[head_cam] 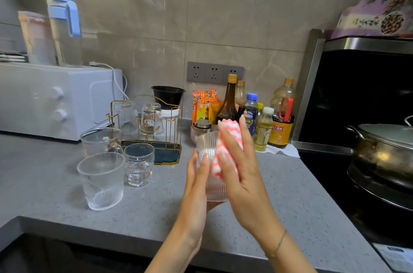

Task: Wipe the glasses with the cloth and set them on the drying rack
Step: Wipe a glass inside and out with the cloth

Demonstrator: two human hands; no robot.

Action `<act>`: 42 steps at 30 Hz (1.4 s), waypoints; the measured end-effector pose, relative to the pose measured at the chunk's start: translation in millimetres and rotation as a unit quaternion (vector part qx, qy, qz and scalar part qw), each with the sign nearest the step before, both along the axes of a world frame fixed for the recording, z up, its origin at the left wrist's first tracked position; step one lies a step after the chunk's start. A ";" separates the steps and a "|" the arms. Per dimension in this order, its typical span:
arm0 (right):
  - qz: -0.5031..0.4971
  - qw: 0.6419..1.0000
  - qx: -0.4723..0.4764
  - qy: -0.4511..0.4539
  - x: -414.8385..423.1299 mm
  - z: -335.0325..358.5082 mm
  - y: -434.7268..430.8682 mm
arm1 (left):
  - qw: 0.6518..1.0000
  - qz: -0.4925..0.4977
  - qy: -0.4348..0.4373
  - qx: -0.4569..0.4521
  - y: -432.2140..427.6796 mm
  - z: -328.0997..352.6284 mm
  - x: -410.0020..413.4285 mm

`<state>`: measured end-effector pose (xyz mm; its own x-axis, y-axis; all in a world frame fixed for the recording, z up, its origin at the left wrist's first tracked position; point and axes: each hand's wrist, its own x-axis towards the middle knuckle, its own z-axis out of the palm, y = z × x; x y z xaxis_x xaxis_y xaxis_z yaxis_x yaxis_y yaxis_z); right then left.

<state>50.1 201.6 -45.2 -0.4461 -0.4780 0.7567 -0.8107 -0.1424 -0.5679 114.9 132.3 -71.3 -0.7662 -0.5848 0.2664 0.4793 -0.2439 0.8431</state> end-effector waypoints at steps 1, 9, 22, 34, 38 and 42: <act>0.000 1.000 -0.003 0.001 -1.0 3.4 0.4 | 1.000 -0.004 0.004 0.007 0.4 0.1 0.4; 0.016 0.994 0.008 0.109 20.0 -6.2 9.7 | 1.000 -0.025 0.012 -0.010 -7.7 19.5 8.1; -0.002 1.000 -0.007 0.024 2.9 24.1 13.4 | 0.998 -0.063 -0.003 -0.016 10.5 19.4 12.3; 0.020 0.993 0.025 0.116 32.0 -3.1 16.4 | 0.985 -0.126 0.049 0.107 4.5 36.9 18.3; -0.009 0.988 0.043 0.146 38.7 -17.1 15.9 | 0.979 -0.135 0.053 0.140 -0.8 38.2 17.3; -0.005 0.990 0.039 0.134 34.5 -6.3 14.8 | 0.983 -0.133 0.040 0.123 0.9 37.4 17.8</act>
